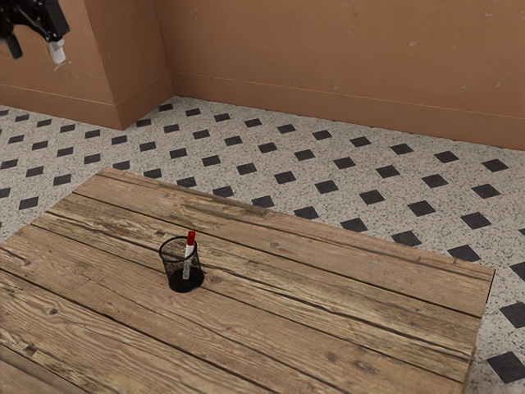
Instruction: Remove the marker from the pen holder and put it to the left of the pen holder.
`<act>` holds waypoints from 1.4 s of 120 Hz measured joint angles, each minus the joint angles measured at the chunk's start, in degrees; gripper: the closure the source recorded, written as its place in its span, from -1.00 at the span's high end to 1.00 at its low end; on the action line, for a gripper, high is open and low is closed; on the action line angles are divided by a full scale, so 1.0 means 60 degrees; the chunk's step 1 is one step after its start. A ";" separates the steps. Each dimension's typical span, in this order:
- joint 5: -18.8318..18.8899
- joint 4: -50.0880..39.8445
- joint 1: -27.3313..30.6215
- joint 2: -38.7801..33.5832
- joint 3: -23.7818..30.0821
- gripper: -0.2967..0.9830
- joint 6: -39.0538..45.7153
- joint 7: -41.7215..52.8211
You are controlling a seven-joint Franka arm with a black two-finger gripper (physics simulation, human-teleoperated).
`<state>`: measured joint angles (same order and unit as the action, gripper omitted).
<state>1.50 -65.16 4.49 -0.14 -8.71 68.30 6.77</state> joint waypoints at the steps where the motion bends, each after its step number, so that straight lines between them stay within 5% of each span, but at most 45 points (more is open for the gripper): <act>1: 0.0003 0.0021 -0.0032 0.0027 0.0038 0.54 -0.0041 0.0007; 20: 0.0093 0.0073 -0.0915 0.0261 0.0458 0.54 -0.0277 0.0122; 28: 0.0351 -0.1514 -0.1107 0.0412 0.0741 0.54 0.0459 0.0127; 38: 0.0593 -0.2066 -0.1244 0.2298 0.0749 0.53 0.1515 -0.0040; 51: 0.0488 -0.0790 -0.1005 0.5228 0.0613 0.54 0.2816 -0.0390; 70: 0.0101 0.0014 -0.1224 0.6624 0.0649 0.54 0.4136 -0.0845; 83: -0.0136 -0.0165 -0.1673 0.6615 0.0644 0.54 0.4728 -0.1172; 116: -0.0629 -0.4480 -0.1750 0.4331 0.0504 0.54 0.6096 -0.2133; 168: 0.0122 -0.6468 -0.1779 0.3057 0.0542 0.54 0.7034 -0.3152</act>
<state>2.23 -103.96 -6.19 18.20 -5.46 110.51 -12.14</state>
